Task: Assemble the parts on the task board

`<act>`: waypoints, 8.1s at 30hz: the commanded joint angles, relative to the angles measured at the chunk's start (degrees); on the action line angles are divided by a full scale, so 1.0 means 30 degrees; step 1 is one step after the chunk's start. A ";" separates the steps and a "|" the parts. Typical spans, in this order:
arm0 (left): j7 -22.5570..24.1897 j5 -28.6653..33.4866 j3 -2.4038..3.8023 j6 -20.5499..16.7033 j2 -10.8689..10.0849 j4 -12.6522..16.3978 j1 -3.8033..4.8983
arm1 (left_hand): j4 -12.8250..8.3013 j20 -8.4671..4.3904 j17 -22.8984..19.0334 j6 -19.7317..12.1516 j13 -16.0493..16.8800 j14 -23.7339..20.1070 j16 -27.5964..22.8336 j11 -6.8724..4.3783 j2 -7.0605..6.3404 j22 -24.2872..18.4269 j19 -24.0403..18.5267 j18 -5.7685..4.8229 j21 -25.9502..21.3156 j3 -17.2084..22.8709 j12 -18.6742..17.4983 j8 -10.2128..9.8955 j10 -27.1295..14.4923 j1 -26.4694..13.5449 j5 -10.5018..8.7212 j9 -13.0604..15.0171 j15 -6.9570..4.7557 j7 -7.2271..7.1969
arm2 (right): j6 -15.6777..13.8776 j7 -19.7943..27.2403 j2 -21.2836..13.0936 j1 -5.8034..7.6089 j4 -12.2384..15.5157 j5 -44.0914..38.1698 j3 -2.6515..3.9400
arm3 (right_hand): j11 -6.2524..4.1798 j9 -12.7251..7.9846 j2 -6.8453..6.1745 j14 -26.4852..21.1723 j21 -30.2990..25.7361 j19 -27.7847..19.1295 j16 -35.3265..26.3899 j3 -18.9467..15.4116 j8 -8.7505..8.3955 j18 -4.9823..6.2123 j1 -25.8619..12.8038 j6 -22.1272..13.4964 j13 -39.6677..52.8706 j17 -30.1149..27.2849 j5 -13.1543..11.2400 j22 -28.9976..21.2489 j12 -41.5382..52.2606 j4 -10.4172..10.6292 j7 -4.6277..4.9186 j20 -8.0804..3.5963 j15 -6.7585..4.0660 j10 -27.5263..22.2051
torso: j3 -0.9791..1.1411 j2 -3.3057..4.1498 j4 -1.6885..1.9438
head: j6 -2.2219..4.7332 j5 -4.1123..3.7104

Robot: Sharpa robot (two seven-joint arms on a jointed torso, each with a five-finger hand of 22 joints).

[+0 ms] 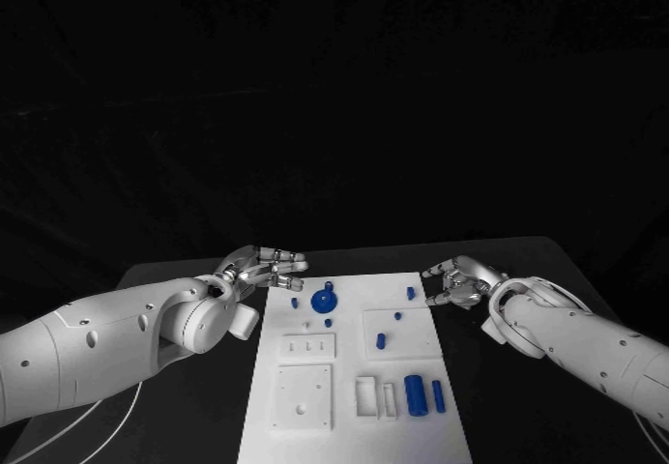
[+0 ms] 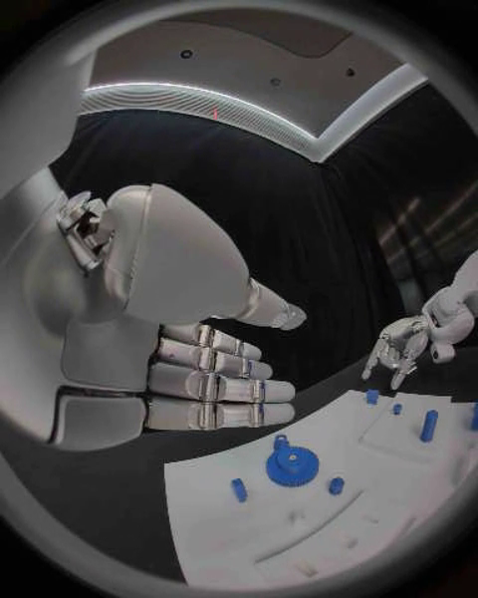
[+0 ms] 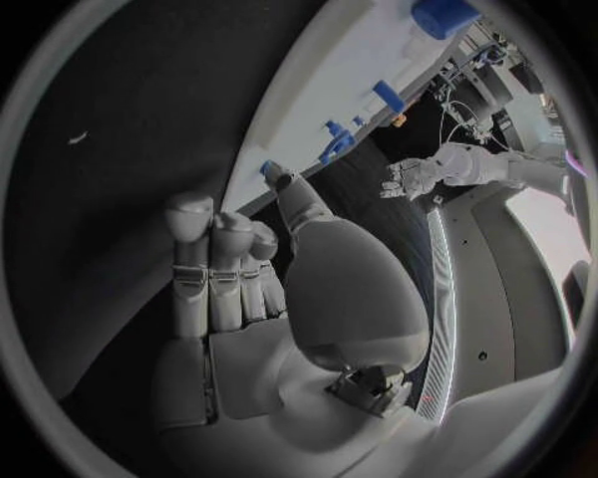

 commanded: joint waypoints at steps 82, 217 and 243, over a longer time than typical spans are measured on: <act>-0.0006 -0.0109 0.0047 0.0332 0.0132 -0.0026 -0.0012 | 0.0072 -0.0005 -0.0007 -0.0488 0.0016 -0.0137 0.0012 -0.0004 -0.0120 -0.0063 0.0048 -0.0131 -0.0140 0.0097 0.0113 0.0020 -0.0238 0.0040 -0.0016 -0.0032 -0.0015 0.0016 | -0.0448 -0.0191 0.1842 -0.0357 -0.1278 0.0073 -0.0263 | 0.0209 0.0091 0.0994 0.0042 0.0340 0.0878 0.0350 0.0506 -0.0018 0.0587 -0.1630 0.3056 0.0137 0.0701 -0.0962 0.1471 0.0446 0.0169 0.0125 0.0207 0.0159 -0.0099 | -0.0107 0.0006 -0.0028 | -0.0019 0.0330; -1.1750 -0.7917 -0.0415 0.2976 0.4776 -0.1811 0.1639 | 0.2556 -0.2863 0.5530 0.4363 0.0782 0.1865 1.1392 -0.2675 0.0462 0.6126 0.0830 -0.0880 0.7362 -0.0394 0.2407 0.0121 0.8914 -0.3354 0.0164 0.0119 -0.2814 -0.1363 | -0.1329 -0.7670 0.2009 0.0591 0.7911 -0.4659 -0.1867 | -0.0390 0.0225 0.0507 0.0666 0.2404 0.1071 0.0973 0.4878 0.0024 0.0295 -0.2406 0.6220 0.0731 0.2539 -0.3077 0.1705 0.0974 0.1179 -0.0720 -0.0213 -0.0244 0.0582 | -0.0254 -0.1690 -0.0977 | -0.0807 0.1339; -1.1455 -0.7426 -0.0422 0.3245 0.4727 -0.1924 0.1605 | -0.0181 -0.3346 0.6215 0.7364 0.0796 0.2203 1.2322 -0.3246 0.0983 0.7154 0.0863 -0.0948 0.8276 0.5815 0.3963 0.0295 0.9009 -0.3252 0.0938 0.4687 -0.3300 -0.2614 | -0.0822 -0.7738 0.2048 0.0549 0.7661 -0.4810 -0.1969 | -0.0402 0.0228 0.0510 0.0636 0.2240 0.1053 0.0813 0.4831 0.0022 0.0298 -0.2423 0.6302 0.0623 0.2436 -0.3081 0.1661 0.0849 0.1239 -0.0744 -0.0218 -0.0253 0.0483 | -0.0224 -0.1641 -0.0986 | -0.0862 0.1252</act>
